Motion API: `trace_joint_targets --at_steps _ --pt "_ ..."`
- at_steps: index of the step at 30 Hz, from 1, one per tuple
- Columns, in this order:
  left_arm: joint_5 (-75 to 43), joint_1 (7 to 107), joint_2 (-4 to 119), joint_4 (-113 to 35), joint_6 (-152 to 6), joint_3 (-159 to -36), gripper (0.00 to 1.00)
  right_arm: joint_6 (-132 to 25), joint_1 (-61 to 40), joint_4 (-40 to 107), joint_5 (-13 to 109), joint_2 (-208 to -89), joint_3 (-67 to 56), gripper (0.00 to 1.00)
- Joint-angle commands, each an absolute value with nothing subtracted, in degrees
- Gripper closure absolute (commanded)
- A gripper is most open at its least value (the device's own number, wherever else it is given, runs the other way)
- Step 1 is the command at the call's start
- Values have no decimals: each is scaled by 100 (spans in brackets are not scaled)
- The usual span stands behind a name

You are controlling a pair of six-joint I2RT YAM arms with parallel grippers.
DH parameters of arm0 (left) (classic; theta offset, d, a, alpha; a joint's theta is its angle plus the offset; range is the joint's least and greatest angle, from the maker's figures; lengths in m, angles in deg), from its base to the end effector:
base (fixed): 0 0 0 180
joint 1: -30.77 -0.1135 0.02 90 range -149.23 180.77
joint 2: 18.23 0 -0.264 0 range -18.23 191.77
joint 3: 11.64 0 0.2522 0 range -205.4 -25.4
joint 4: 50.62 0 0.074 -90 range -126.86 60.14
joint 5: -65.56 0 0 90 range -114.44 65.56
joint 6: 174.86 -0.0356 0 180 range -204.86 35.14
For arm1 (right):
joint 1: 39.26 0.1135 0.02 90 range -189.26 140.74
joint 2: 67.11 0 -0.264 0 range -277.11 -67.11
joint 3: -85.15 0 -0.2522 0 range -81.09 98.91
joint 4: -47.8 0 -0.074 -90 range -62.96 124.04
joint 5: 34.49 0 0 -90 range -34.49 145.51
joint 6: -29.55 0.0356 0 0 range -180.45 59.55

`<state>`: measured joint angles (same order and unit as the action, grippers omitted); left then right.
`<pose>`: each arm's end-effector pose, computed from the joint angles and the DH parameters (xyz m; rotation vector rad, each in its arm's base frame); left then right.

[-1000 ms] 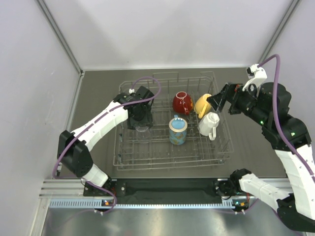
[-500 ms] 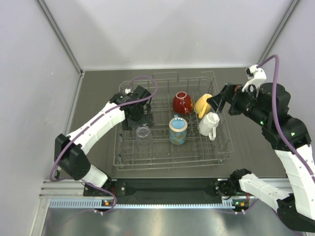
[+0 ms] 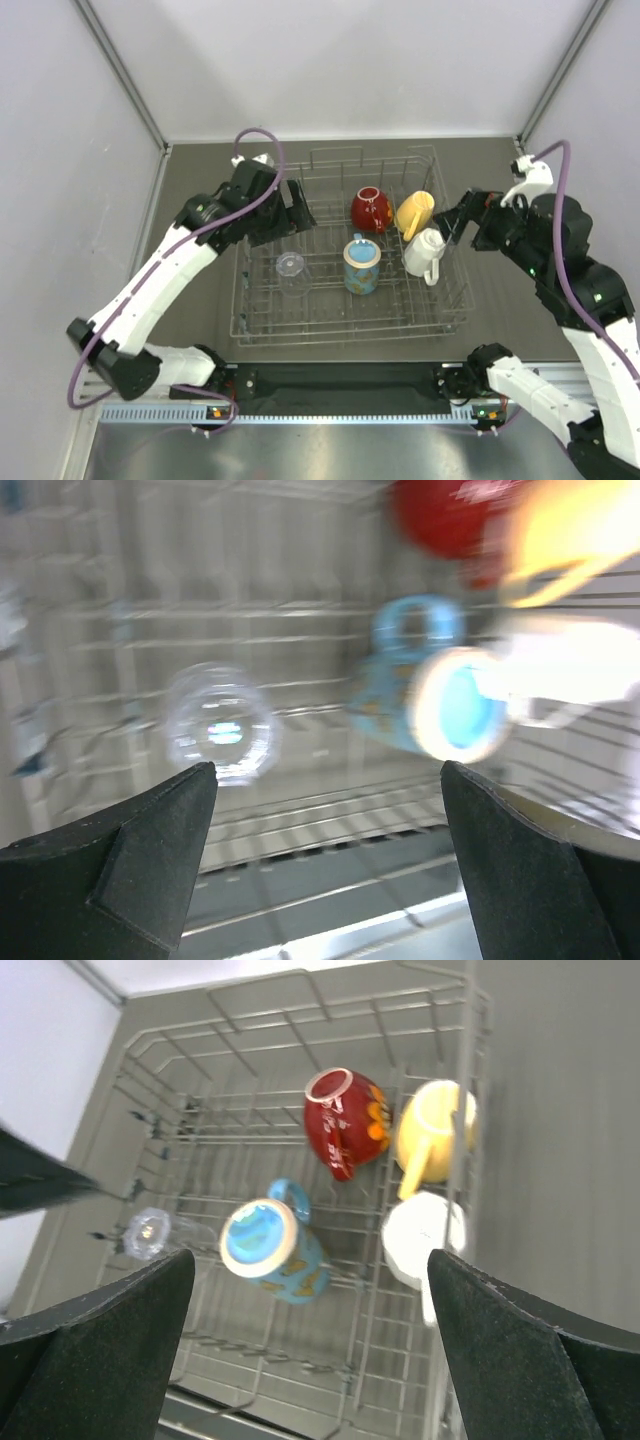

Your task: Load the cups into the dish rack

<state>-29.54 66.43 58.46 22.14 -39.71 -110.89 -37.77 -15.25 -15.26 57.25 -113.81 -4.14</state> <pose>0.2149 -0.1503 0.3831 -0.2481 2.4990 -0.5040 0.1136 0.0494 0.4451 -0.0015 1.9376 0.5201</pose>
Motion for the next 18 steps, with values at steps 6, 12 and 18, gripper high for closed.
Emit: trace_joint_targets --at_steps 6,12,18 --pt "-1724 6575 4401 -757 -3178 -9731 1 -2943 -1457 -2455 6817 -10868 -797 0" --pt "-1162 6566 3882 -1733 -2738 -9150 1 -2512 -1456 -3073 7079 -10869 -551 0" --pt "-766 6566 3232 -2769 -2483 -8325 1 -2319 -1457 -3223 7055 -10438 -743 0"
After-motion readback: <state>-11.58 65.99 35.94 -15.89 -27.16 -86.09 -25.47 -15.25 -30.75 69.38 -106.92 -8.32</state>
